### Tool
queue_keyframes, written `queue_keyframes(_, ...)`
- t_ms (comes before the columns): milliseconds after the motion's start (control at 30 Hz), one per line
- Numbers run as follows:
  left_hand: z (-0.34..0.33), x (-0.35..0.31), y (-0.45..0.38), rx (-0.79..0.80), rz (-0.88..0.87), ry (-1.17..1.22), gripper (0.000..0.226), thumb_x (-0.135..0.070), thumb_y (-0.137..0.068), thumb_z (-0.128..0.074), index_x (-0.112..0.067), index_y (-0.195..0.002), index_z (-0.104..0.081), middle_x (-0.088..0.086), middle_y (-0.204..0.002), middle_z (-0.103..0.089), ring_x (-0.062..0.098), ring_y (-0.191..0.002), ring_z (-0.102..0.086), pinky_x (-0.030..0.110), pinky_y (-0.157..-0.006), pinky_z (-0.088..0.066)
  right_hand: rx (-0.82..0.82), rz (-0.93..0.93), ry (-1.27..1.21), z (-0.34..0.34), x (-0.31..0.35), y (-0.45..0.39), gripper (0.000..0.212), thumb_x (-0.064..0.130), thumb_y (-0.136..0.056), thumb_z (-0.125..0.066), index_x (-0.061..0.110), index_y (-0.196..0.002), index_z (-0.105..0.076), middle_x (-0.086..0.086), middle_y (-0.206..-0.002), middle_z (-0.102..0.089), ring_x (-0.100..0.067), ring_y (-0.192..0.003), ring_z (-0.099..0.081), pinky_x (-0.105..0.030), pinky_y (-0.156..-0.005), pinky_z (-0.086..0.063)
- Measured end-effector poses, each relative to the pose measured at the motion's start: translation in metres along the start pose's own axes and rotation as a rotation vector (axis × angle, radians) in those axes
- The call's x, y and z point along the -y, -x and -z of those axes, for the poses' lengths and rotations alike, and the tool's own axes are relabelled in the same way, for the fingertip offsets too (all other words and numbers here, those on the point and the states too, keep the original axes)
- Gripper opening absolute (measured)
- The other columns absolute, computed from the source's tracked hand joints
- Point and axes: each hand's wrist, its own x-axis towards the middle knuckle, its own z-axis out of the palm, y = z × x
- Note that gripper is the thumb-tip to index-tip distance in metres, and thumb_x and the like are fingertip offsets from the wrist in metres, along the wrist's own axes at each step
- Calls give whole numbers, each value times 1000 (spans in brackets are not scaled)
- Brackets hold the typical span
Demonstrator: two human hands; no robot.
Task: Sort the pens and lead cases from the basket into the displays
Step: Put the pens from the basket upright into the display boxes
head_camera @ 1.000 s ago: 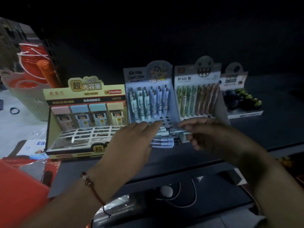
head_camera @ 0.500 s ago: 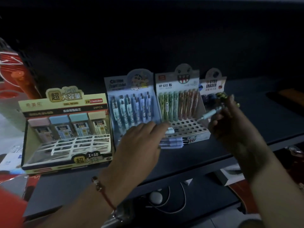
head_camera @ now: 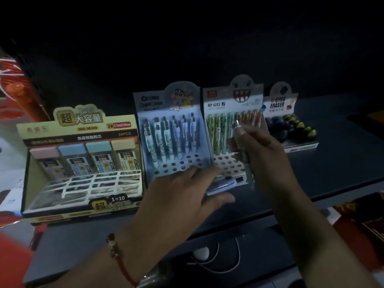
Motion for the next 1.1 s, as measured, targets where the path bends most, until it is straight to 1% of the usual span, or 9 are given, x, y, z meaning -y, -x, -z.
queue_keyframes(133,4,-1,2,-22,-58,-9,55,-68,-94,-28,-31,-117,-62,-12,-87,-67,10,-70,-64,27,-52,-51,133,54,-34,-19,-4,-2,20,27,-102,-51,12,-97,-64,-3,-99,-76,-19,-94,-70,-34,-83,-57)
queue_keyframes(233,6,9,6,4,-102,-75,49,-60,-93,-33,-29,-116,-63,-11,-84,-66,10,-67,-63,24,-50,-47,179,138,39,-33,-7,-5,15,25,-101,-55,13,-96,-61,-4,-95,-73,-14,-88,-69,-21,-72,-54)
queue_keyframes(333,9,23,9,31,-129,-115,47,-58,-94,-33,-29,-114,-64,-12,-81,-63,8,-64,-60,20,-51,-40,217,166,6,-47,-15,-11,5,20,-94,-65,19,-90,-64,3,-83,-67,-13,-81,-66,-21,-72,-53)
queue_keyframes(400,12,30,11,29,-131,-116,46,-58,-95,-33,-28,-112,-64,-12,-82,-64,8,-66,-60,19,-53,-40,215,169,-22,-56,-19,-15,9,17,-91,-68,24,-86,-65,6,-81,-67,-16,-80,-67,-22,-74,-54)
queue_keyframes(533,14,36,13,36,-116,-81,45,-59,-96,-33,-29,-114,-62,-12,-88,-66,8,-71,-61,19,-56,-41,238,189,2,-74,-27,-19,8,16,-92,-66,24,-92,-63,8,-84,-70,-10,-83,-69,-24,-80,-56)
queue_keyframes(667,12,41,11,41,-80,-47,47,-60,-96,-32,-29,-110,-64,-11,-83,-66,8,-64,-58,21,-51,-42,270,215,84,-87,-36,-25,18,15,-93,-67,32,-96,-62,20,-86,-72,-2,-91,-69,-30,-84,-57)
queue_keyframes(800,12,44,10,35,-70,-25,45,-61,-96,-33,-31,-108,-64,-12,-81,-66,8,-62,-57,26,-48,-46,207,213,120,-91,-40,-31,14,15,-92,-70,22,-103,-66,8,-92,-73,-10,-92,-71,-37,-85,-58)
queue_keyframes(933,11,45,11,55,-84,-50,45,-61,-95,-32,-33,-108,-64,-13,-80,-66,6,-61,-57,23,-49,-46,190,252,149,-90,-38,-33,15,20,-93,-69,25,-106,-64,9,-93,-72,-5,-93,-69,-20,-82,-53)
queue_keyframes(1100,8,53,15,104,-57,-59,46,-61,-94,-29,-32,-103,-64,-11,-79,-66,9,-61,-58,28,-49,-49,212,342,265,-96,-34,-31,12,23,-96,-67,25,-108,-65,7,-97,-71,-3,-93,-67,-19,-83,-53)
